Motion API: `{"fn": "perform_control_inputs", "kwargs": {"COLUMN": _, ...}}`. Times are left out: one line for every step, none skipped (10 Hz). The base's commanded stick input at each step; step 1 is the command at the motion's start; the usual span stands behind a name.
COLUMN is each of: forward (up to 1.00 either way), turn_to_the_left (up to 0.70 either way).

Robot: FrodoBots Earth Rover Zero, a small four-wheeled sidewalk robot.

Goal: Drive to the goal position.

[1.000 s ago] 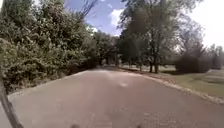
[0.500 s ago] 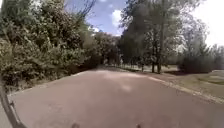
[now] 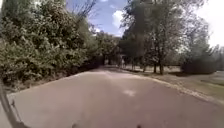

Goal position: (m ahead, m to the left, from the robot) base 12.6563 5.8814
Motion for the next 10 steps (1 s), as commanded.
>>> {"fn": "perform_control_inputs", "kwargs": {"forward": 0.7, "turn_to_the_left": 0.0}}
{"fn": "perform_control_inputs", "kwargs": {"forward": 0.7, "turn_to_the_left": 0.0}}
{"fn": "perform_control_inputs", "kwargs": {"forward": 0.7, "turn_to_the_left": 0.0}}
{"fn": "perform_control_inputs", "kwargs": {"forward": 0.7, "turn_to_the_left": 0.0}}
{"fn": "perform_control_inputs", "kwargs": {"forward": 0.7, "turn_to_the_left": 0.0}}
{"fn": "perform_control_inputs", "kwargs": {"forward": 0.7, "turn_to_the_left": 0.0}}
{"fn": "perform_control_inputs", "kwargs": {"forward": 0.7, "turn_to_the_left": 0.0}}
{"fn": "perform_control_inputs", "kwargs": {"forward": 0.7, "turn_to_the_left": 0.0}}
{"fn": "perform_control_inputs", "kwargs": {"forward": 0.7, "turn_to_the_left": 0.0}}
{"fn": "perform_control_inputs", "kwargs": {"forward": 0.7, "turn_to_the_left": 0.0}}
